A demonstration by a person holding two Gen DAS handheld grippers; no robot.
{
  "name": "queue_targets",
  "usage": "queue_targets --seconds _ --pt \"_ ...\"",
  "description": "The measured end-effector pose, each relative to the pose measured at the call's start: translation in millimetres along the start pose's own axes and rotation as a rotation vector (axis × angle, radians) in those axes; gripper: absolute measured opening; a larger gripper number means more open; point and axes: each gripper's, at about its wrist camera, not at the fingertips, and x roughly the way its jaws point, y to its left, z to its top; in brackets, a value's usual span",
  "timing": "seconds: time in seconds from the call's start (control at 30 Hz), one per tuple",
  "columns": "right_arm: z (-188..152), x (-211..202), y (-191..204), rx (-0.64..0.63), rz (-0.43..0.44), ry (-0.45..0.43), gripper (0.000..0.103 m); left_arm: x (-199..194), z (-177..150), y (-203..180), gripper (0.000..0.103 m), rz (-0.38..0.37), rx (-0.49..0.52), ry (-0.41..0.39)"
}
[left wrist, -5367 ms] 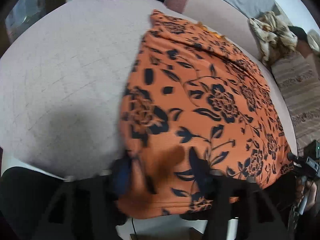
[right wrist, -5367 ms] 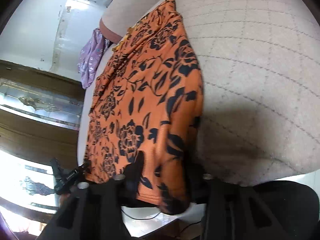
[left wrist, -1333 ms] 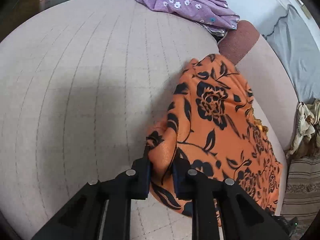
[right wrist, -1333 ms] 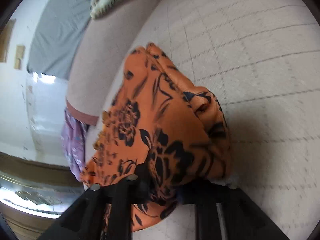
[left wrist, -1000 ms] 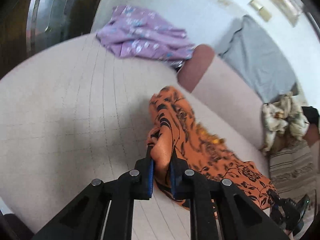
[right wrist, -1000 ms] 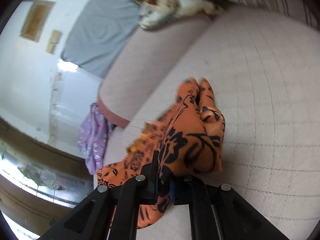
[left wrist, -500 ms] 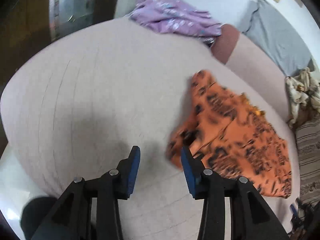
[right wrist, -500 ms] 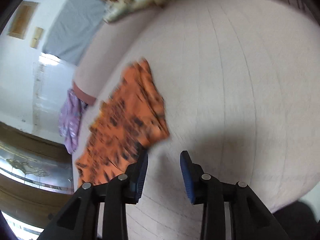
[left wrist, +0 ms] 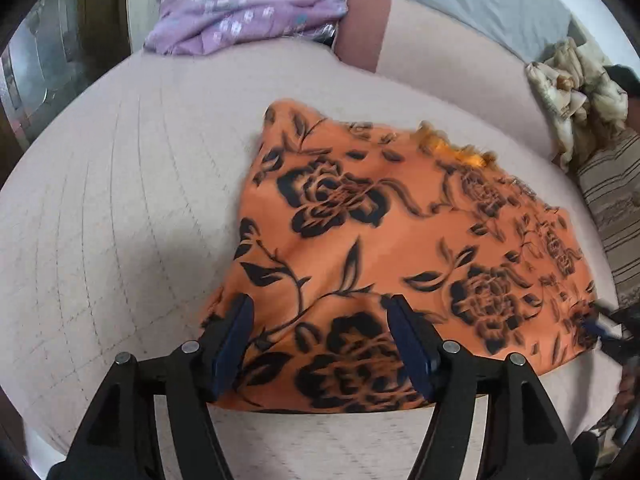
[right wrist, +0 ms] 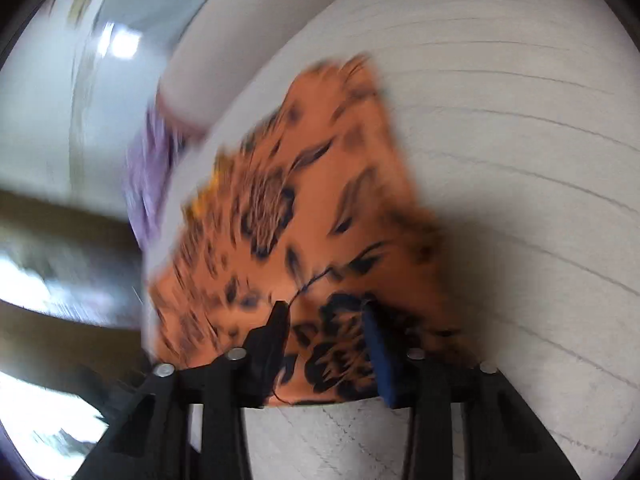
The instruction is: Fold small clothes
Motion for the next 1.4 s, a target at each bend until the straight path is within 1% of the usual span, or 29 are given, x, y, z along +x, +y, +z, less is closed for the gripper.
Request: queue_targets --seconds 0.03,0.07,0.17,0.27,0.3,0.33,0.37,0.4,0.47,0.5,0.57,0.6,0.63,0.7,0.73,0.77,0.8,0.87,0.9,1.0,1.07,1.13,1.17,1.2,1.23,1.27,1.3,1.37,1.4 --pt "0 -10 4 -0.02 -0.01 -0.028 0.061 -5 1 2 0.07 -0.001 -0.01 -0.028" --pt "1 -18 13 -0.065 -0.005 -0.039 0.071 -9 3 1 0.07 0.001 -0.015 -0.05" --pt "18 -21 39 -0.15 0.04 -0.046 0.072 -17 13 -6 0.071 -0.029 0.0 -0.098" --pt "54 10 53 -0.162 0.132 0.001 0.072 19 15 -6 0.071 0.004 0.013 0.008" --pt "63 19 55 -0.159 0.14 0.009 0.072 25 14 -7 0.071 0.035 0.039 0.004" --pt "80 31 47 -0.151 0.09 -0.007 0.072 18 16 -10 0.071 0.043 0.065 -0.014" --pt "90 37 36 -0.111 0.01 -0.026 0.071 9 21 -10 0.071 -0.001 0.052 -0.022" --pt "103 44 17 -0.004 -0.02 -0.033 0.071 2 25 -9 0.071 -0.033 0.038 -0.04" --pt "112 42 16 0.054 0.052 -0.053 0.072 -11 41 -6 0.071 -0.046 0.047 -0.102" --pt "111 35 31 -0.019 0.055 -0.074 0.072 -10 48 -4 0.071 -0.042 0.057 -0.108" --pt "107 33 54 -0.097 0.142 -0.057 0.075 9 68 -2 0.071 -0.09 0.068 -0.079" --pt "106 38 61 -0.115 0.195 -0.019 0.075 30 82 1 0.071 -0.136 0.068 -0.024" --pt "107 47 64 -0.134 0.212 0.016 0.075 44 91 5 0.071 -0.131 0.059 0.006" --pt "112 70 56 -0.161 0.052 0.052 0.073 72 115 18 0.062 -0.008 0.059 0.029" --pt "118 74 42 -0.117 0.026 0.028 0.069 83 126 24 0.062 0.067 0.068 0.041" --pt "124 69 31 -0.054 0.019 -0.024 0.066 91 137 31 0.067 0.091 0.06 0.053" --pt "125 60 29 -0.019 0.0 -0.07 0.068 93 145 37 0.067 0.062 0.036 0.051" --pt "120 51 43 -0.085 -0.033 -0.087 0.07 84 158 36 0.062 0.152 0.052 -0.014" --pt "114 48 53 -0.134 -0.043 -0.071 0.07 68 161 34 0.062 0.155 0.076 -0.081" --pt "91 37 69 -0.213 -0.022 -0.065 0.071 33 150 33 0.063 0.043 0.066 -0.15" --pt "76 34 76 -0.217 0.07 -0.029 0.079 20 136 29 0.064 -0.025 0.09 -0.141" --pt "60 49 80 -0.232 0.175 0.079 0.079 20 123 18 0.068 -0.094 0.138 -0.111" --pt "56 58 80 -0.258 0.145 0.105 0.079 24 116 12 0.069 -0.072 0.16 -0.084" --pt "59 67 70 -0.253 0.035 0.09 0.078 37 109 5 0.069 -0.01 0.19 -0.032" --pt "64 69 57 -0.203 0.041 0.078 0.069 57 101 4 0.069 0.078 0.222 0.054" --pt "70 64 39 -0.069 0.103 0.035 0.067 71 93 7 0.07 0.168 0.23 0.122" --pt "71 53 31 0.021 0.076 -0.026 0.069 68 90 11 0.07 0.155 0.207 0.102" --pt "59 23 54 -0.075 -0.06 -0.125 0.073 40 85 14 0.069 0.142 0.156 0.011" --pt "49 14 64 -0.123 -0.052 -0.128 0.074 24 81 13 0.069 0.129 0.162 -0.029"
